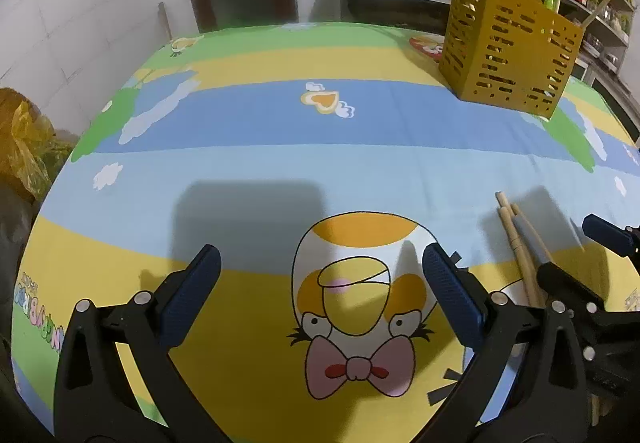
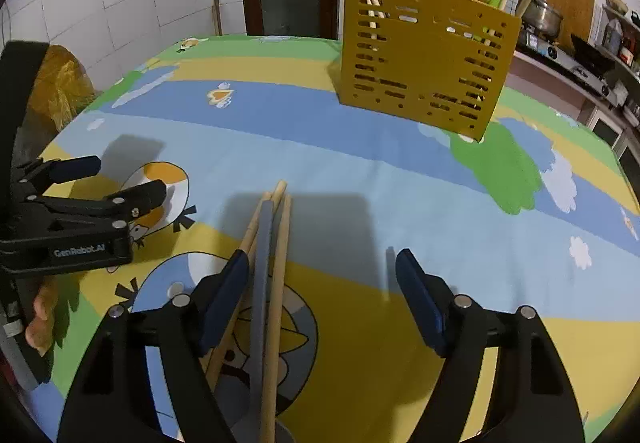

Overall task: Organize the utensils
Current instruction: 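Move both open tools back down to the remaining chopsticks on the table, then grasp a chopstick with the right tool while the left tool grasps another chopstick, then lift both held chopsticks and carry them over the yellow holder, then open both tools to drop the chopsticks into the holder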

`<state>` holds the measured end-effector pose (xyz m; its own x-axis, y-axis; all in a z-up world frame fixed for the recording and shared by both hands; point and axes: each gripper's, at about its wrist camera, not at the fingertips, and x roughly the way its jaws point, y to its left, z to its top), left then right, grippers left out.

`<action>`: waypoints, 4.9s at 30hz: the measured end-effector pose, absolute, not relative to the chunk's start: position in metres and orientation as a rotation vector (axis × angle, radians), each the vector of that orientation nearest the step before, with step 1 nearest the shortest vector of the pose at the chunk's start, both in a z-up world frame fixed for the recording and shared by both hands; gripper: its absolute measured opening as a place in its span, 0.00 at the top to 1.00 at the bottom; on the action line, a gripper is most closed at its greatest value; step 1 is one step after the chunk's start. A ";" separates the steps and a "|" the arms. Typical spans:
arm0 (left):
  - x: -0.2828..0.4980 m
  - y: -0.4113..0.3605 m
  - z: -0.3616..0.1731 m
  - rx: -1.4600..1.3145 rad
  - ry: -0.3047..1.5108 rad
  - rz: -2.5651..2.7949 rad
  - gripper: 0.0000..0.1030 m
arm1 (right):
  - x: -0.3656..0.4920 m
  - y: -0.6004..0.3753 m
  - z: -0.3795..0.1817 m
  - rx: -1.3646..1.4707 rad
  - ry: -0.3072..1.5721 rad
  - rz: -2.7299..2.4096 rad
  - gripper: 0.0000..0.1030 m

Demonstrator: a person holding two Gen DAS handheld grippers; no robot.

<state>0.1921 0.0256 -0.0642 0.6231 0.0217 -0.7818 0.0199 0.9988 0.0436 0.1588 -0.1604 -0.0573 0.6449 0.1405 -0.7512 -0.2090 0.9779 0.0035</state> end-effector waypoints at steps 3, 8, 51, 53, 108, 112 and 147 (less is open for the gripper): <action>0.192 0.021 -0.063 0.028 0.905 -0.006 0.05 | 0.162 -0.170 -0.060 -0.098 0.868 0.138 0.34; 0.189 -0.002 -0.065 0.041 0.913 -0.041 0.05 | 0.161 -0.216 -0.063 -0.002 0.883 0.064 0.34; 0.199 -0.063 -0.071 0.071 0.964 -0.078 0.32 | 0.162 -0.297 -0.069 0.098 0.892 -0.135 0.39; 0.198 -0.071 -0.068 0.069 0.978 -0.080 0.49 | 0.165 -0.295 -0.068 0.093 0.895 -0.130 0.51; 0.108 -0.039 0.068 -0.063 0.424 -0.231 0.96 | 0.060 -0.276 0.075 0.128 0.202 -0.075 0.94; 0.122 -0.046 0.079 -0.050 0.394 -0.229 0.96 | 0.078 -0.276 0.086 0.116 0.200 -0.058 0.94; 0.337 -0.118 0.142 -0.142 0.155 -0.221 0.96 | 0.271 -0.270 0.156 0.088 0.114 -0.023 0.94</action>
